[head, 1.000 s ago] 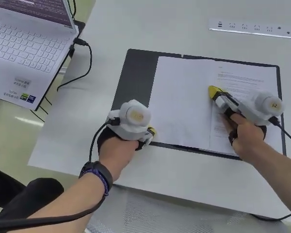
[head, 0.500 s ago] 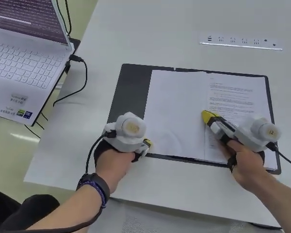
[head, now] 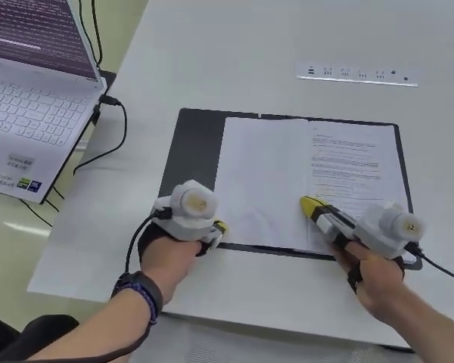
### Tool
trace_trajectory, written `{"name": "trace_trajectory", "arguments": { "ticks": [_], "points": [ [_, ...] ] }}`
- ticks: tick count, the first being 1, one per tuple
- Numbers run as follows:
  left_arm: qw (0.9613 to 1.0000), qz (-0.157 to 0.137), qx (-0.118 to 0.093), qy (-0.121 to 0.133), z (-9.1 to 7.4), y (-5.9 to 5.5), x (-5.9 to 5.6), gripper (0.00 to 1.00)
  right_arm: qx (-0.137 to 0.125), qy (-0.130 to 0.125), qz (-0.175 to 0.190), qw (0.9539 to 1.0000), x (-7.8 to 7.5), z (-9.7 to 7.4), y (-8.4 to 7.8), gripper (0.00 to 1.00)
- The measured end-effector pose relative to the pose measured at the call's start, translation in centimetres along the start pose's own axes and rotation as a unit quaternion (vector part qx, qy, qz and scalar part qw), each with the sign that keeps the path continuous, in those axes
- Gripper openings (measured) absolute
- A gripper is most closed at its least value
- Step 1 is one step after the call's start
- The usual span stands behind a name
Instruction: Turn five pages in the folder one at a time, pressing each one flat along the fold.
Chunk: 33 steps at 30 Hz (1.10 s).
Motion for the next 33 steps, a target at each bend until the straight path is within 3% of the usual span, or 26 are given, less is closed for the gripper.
{"name": "trace_trajectory", "arguments": {
  "ticks": [7,13,33],
  "points": [
    [1.0,0.005,-0.004,0.006,0.0,0.0,0.0,0.0,-0.004,-0.007,0.013,0.9999,0.1,-0.9,-1.1,0.0],
    [1.0,0.005,-0.006,0.005,0.1,0.0,0.0,0.0,0.01,-0.001,0.005,0.9999,0.6,-1.8,-2.2,0.0],
    [0.9997,0.009,-0.021,0.005,-0.2,-0.2,0.0,0.0,0.023,-0.009,0.014,0.9996,2.2,-4.1,-4.3,0.0]
  ]
}}
Point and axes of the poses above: the centre of the closed fingertips' face, and the gripper's own axes: z roughly forward along the fingers, x roughly to its left, y roughly out of its top, the point moved 2 cm from there along -z, roughly backward along the fingers, and after that the axes turned 1 degree about x, right-handed, at the moved point
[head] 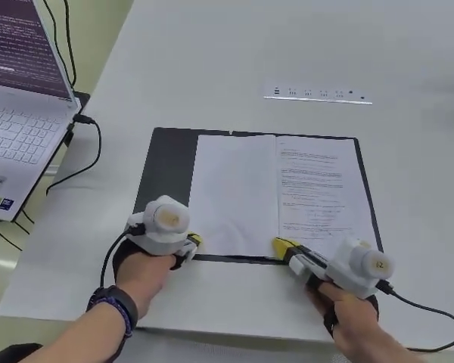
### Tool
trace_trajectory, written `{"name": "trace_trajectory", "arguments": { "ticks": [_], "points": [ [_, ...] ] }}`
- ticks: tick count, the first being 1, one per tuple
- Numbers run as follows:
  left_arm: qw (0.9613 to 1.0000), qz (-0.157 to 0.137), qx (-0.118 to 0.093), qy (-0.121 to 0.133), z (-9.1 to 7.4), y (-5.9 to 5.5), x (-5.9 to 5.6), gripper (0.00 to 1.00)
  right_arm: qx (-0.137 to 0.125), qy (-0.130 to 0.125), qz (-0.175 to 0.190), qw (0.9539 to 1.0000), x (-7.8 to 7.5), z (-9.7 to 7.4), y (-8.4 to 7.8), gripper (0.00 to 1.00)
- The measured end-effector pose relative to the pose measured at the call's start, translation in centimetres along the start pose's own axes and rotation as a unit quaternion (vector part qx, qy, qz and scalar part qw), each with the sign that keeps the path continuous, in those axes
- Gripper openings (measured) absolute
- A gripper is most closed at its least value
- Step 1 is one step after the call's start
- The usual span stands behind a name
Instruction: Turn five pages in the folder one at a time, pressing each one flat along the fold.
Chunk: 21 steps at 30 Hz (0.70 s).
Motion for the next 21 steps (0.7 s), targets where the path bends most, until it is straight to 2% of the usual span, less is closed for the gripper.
{"name": "trace_trajectory", "arguments": {
  "ticks": [12,15,21],
  "points": [
    [0.9998,0.019,0.001,-0.005,-0.3,-0.1,0.0,0.0,0.009,-0.013,0.009,0.9998,0.5,-0.9,-0.7,0.0],
    [0.9992,0.04,-0.003,0.004,-0.4,-0.2,-0.3,0.0,0.011,-0.014,0.014,0.9998,0.7,-1.1,-0.8,0.0],
    [0.9989,0.045,-0.006,0.012,-0.3,-0.1,-0.3,0.0,0.015,-0.01,0.016,0.9997,1.3,-2.0,-0.8,0.01]
  ]
}}
Point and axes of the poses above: the centre of the closed fingertips' face, and the gripper's own axes: z roughly forward along the fingers, x roughly to its left, y roughly out of its top, the point moved 2 cm from there along -z, roughly backward along the fingers, and after that the axes turned 1 degree about x, right-handed, at the moved point
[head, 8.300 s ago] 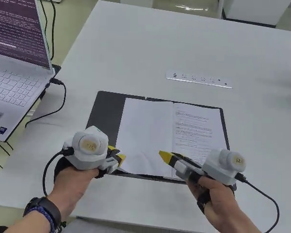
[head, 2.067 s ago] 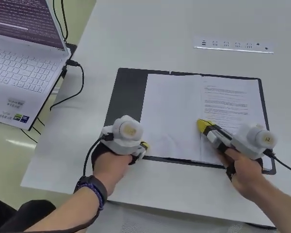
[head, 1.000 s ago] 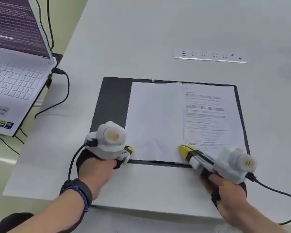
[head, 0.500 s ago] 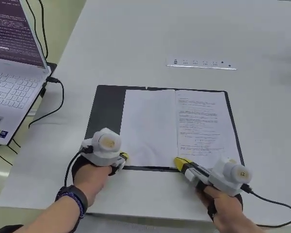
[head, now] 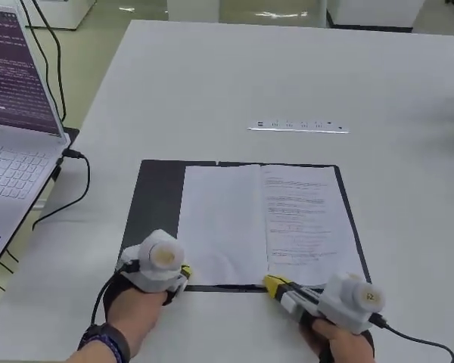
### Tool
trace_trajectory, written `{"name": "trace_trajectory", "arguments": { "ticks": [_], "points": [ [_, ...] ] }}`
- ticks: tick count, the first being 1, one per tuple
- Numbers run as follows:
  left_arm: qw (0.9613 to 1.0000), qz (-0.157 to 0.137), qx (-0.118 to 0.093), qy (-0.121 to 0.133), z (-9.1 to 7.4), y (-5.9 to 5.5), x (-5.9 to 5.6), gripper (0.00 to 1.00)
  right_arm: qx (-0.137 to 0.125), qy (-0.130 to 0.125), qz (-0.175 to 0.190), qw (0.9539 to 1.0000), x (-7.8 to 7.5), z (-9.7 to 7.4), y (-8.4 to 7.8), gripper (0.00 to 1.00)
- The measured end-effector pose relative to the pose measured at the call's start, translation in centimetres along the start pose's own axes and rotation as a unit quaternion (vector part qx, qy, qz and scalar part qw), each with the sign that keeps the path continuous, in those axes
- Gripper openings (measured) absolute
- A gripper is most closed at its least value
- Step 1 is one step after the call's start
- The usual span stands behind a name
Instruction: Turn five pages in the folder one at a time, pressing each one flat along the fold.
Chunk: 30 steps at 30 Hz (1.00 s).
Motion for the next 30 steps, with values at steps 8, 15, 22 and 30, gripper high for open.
{"name": "trace_trajectory", "arguments": {
  "ticks": [8,15,22,30],
  "points": [
    [0.9988,-0.03,-0.032,-0.023,-0.2,-0.1,-0.6,0.06,-0.014,-0.001,-0.009,0.9999,0.0,-1.3,2.1,0.12],
    [0.9936,-0.079,-0.077,-0.025,-1.3,2.1,-1.3,0.21,-0.013,-0.012,-0.057,0.9982,0.1,-2.8,3.6,0.2],
    [0.9903,-0.067,-0.119,-0.026,-3.3,4.8,-1.7,0.28,-0.014,-0.034,-0.064,0.9973,-1.2,-4.7,4.6,0.27],
    [0.9894,-0.058,-0.133,0.0,-6.6,5.2,-0.5,0.36,-0.036,-0.058,-0.076,0.9948,-2.0,-7.7,6.3,0.37]
  ]
}}
Point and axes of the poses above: the centre of the closed fingertips' face, and the gripper's own axes: z roughly forward along the fingers, x roughly to its left, y roughly out of its top, the point moved 2 cm from there along -z, roughly backward along the fingers, and after that the axes turned 1 degree about x, right-handed, at the moved point
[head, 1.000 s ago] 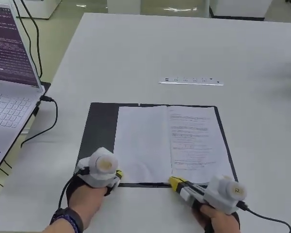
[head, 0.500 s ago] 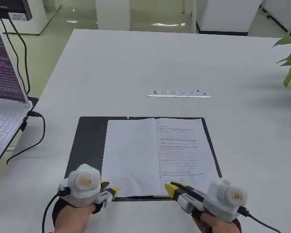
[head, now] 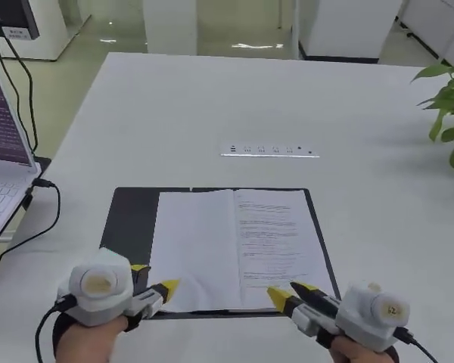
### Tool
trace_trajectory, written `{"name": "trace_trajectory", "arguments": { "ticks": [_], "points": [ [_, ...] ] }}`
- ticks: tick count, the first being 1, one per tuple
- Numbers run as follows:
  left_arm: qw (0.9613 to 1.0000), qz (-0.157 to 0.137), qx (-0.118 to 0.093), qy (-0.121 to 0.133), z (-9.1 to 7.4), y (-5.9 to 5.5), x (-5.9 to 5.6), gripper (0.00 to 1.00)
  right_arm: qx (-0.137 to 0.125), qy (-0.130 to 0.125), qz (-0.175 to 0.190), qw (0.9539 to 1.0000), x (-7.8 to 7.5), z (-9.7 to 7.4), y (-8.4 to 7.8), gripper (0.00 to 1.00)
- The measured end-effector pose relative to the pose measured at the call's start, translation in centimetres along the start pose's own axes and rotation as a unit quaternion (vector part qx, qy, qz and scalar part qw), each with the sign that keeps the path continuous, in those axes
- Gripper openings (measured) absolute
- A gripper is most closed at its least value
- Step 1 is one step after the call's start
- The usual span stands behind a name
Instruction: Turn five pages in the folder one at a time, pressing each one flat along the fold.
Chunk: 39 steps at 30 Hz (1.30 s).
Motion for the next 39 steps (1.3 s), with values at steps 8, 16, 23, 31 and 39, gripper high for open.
{"name": "trace_trajectory", "arguments": {
  "ticks": [8,16,23,31,39],
  "points": [
    [0.9997,0.022,-0.006,0.008,-2.8,1.0,0.4,0.47,-0.022,-0.013,-0.021,0.9995,-0.6,-2.2,2.2,0.45],
    [0.9988,0.042,-0.026,0.002,-5.5,2.8,0.3,0.54,-0.038,-0.021,-0.032,0.9985,-1.3,-4.0,3.7,0.51],
    [0.9984,0.015,-0.053,0.012,-7.0,3.7,0.4,0.58,-0.046,-0.025,-0.039,0.9979,-1.6,-5.6,4.1,0.57],
    [0.9986,0.01,-0.049,0.02,-7.5,2.9,-0.3,0.61,-0.042,-0.034,-0.026,0.9982,-2.3,-6.8,3.1,0.63],
    [0.9994,0.002,-0.027,0.022,-7.5,1.2,-0.7,0.63,-0.034,-0.03,-0.011,0.9989,-2.4,-7.5,2.3,0.62]
  ]
}}
Point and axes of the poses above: the centre of the closed fingertips' face, and the gripper's own axes: z roughly forward along the fingers, x roughly to its left, y roughly out of its top, the point moved 2 cm from there along -z, roughly backward along the fingers, and after that the axes turned 1 degree about x, right-handed, at the moved point
